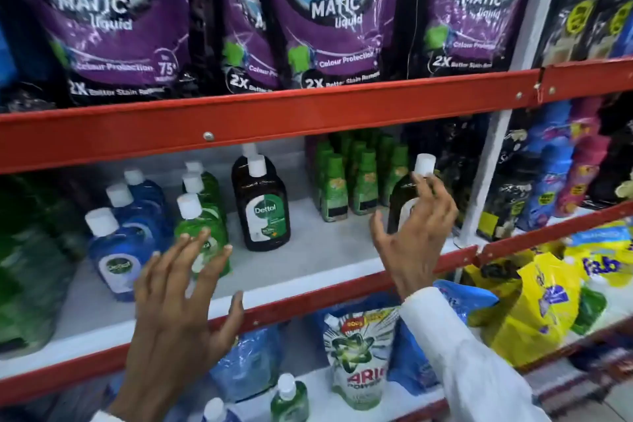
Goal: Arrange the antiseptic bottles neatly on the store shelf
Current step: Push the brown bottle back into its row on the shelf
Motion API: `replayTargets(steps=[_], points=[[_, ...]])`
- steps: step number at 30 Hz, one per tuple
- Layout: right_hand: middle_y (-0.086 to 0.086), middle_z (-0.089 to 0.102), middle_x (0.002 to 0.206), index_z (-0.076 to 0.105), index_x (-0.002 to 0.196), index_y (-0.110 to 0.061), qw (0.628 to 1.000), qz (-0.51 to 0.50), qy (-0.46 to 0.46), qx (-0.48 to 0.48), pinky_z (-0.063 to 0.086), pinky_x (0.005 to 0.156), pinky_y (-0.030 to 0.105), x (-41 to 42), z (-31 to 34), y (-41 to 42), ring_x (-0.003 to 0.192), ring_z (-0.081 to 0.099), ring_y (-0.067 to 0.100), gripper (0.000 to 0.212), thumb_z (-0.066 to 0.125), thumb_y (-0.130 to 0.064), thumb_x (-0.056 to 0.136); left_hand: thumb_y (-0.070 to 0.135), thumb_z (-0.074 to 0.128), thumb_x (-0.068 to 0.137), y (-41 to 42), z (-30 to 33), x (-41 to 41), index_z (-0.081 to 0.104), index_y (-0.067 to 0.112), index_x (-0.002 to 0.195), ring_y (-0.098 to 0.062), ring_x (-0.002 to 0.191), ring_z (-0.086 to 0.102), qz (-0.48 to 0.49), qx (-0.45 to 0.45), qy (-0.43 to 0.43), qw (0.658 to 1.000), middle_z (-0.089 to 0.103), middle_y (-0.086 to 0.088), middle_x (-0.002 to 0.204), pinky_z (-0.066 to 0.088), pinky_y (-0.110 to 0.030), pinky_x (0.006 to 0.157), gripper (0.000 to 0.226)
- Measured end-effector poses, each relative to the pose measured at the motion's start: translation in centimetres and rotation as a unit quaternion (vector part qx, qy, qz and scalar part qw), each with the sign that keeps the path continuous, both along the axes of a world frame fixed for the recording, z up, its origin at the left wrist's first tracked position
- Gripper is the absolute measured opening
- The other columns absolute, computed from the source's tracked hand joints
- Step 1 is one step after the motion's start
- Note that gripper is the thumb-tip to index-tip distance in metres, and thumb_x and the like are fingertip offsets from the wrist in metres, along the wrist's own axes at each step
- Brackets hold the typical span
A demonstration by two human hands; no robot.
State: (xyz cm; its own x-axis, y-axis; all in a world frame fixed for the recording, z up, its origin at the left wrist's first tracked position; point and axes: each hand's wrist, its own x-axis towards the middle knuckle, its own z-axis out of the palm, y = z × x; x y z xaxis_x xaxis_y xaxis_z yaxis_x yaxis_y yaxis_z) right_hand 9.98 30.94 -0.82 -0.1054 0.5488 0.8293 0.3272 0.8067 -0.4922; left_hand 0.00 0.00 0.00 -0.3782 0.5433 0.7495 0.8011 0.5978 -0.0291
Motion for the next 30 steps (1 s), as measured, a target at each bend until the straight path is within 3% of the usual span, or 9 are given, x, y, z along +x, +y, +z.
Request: replayTargets(steps=[3,6,13,17,22,30], points=[[0.021,0.035,0.152,0.024,0.15,-0.009,0.984,-0.043,-0.012,-0.175,0.03,0.113,0.05,-0.6,-1.3,2.6,0.137,0.034,0.04,0.109,0.082,-0.047,0.067,0.042,0.056,0.082,0.5,-2.2,-0.5,0.062,0.013,0.124,-0.039,0.126,0.05,-0.003,-0.03,-0.045,0.999,0.056,-0.019,0.138,0.039,-0.058,0.104,0.052],[0.026,0.034,0.151,0.011,0.154,-0.005,0.967,-0.024,-0.018,-0.252,0.031,0.113,0.052,-1.4,-2.1,3.9,0.137,0.036,0.043,0.126,0.085,-0.053,0.064,0.044,0.053,0.08,0.3,-4.8,-0.9,0.063,0.014,0.121,-0.038,0.121,0.053,0.016,-0.06,-0.085,0.994,0.06,-0.018,0.131,0.042,-0.056,0.099,0.052],[0.026,0.026,0.153,0.011,0.151,-0.006,0.964,0.063,0.044,-0.253,0.028,0.119,0.052,-2.5,-3.2,3.0,0.142,0.025,0.04,0.121,0.09,-0.026,0.062,0.049,0.051,0.075,-2.1,-8.0,-2.2,0.064,0.019,0.118,-0.032,0.116,0.057,0.055,-0.053,-0.154,0.985,0.066,-0.008,0.125,0.044,-0.051,0.096,0.054],[0.013,0.035,0.145,0.015,0.148,-0.019,0.956,0.168,0.054,-0.234,0.036,0.113,0.037,-5.0,-2.9,-3.0,0.134,0.039,0.033,0.118,0.088,-0.027,0.056,0.049,0.049,0.077,-3.8,-9.1,-2.6,0.067,0.017,0.114,-0.032,0.111,0.06,0.079,-0.043,-0.182,0.979,0.068,-0.008,0.119,0.044,-0.049,0.098,0.052],[0.015,0.037,0.146,0.019,0.147,-0.007,0.928,0.287,0.01,-0.237,0.038,0.116,0.042,-8.8,-1.8,-9.8,0.136,0.04,0.031,0.12,0.088,-0.03,0.052,0.044,0.05,0.083,-5.9,-10.5,-3.5,0.062,0.013,0.122,-0.025,0.11,0.058,0.043,-0.034,-0.178,0.983,0.068,-0.008,0.115,0.031,-0.045,0.113,0.052],[0.01,0.042,0.135,0.023,0.145,-0.018,0.931,0.275,-0.022,-0.239,0.046,0.107,0.038,-10.9,-2.3,-14.0,0.125,0.048,0.031,0.12,0.089,-0.031,0.046,0.04,0.051,0.08,-6.3,-10.3,-3.3,0.056,0.025,0.13,-0.013,0.112,0.054,0.025,-0.006,-0.256,0.966,0.065,0.004,0.117,0.013,-0.025,0.122,0.052]])
